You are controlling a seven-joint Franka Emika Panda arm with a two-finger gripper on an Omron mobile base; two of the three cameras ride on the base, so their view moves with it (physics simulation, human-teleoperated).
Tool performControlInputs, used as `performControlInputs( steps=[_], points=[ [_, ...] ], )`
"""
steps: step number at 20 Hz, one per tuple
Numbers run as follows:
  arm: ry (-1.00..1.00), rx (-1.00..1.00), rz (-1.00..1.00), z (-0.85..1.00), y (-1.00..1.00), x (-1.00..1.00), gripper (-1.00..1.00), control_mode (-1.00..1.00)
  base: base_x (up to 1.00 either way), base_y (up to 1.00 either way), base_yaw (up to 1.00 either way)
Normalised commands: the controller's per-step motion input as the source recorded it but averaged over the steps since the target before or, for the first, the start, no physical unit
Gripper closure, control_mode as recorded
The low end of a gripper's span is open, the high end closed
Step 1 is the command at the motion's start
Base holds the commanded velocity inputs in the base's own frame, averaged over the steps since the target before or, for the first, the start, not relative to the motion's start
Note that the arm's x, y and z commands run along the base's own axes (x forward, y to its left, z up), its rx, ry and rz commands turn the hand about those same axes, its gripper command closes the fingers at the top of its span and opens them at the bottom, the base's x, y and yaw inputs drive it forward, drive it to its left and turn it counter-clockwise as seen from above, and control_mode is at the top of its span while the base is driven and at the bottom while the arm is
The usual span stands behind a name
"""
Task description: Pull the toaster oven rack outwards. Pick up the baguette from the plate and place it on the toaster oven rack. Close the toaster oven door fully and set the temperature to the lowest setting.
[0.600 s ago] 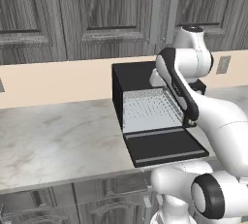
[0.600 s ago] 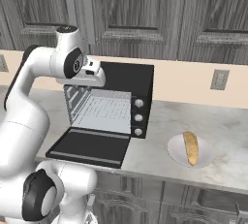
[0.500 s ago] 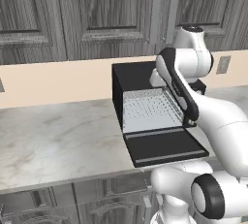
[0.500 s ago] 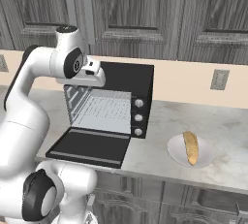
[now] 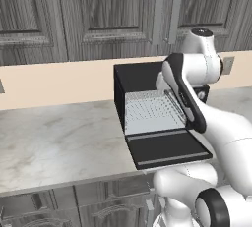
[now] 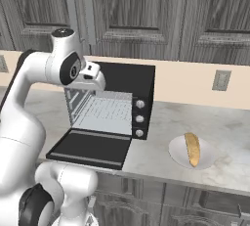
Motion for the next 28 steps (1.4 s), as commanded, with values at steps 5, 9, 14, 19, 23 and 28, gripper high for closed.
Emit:
performControlInputs(
  steps=[5,9,14,19,23,28],
  points=[
    [-0.01,-0.04,-0.15,-0.24,0.08,-0.04,-1.0,-1.0,0.0,0.0,0.0],
    [0.0,0.0,-0.22,-0.17,-0.06,-0.08,-1.0,-1.0,0.0,0.0,0.0],
    [0.0,0.0,-0.14,-0.03,-0.05,-0.06,-1.0,-1.0,0.0,0.0,0.0],
    [-0.02,0.08,-0.06,0.01,-0.26,-0.2,-1.0,-1.0,0.0,0.0,0.0],
    [-0.02,0.19,-0.03,0.0,-0.19,-0.11,-1.0,-1.0,0.0,0.0,0.0],
    [-0.17,0.3,0.0,-0.28,-0.18,-0.08,-1.0,-1.0,0.0,0.0,0.0]
  ],
)
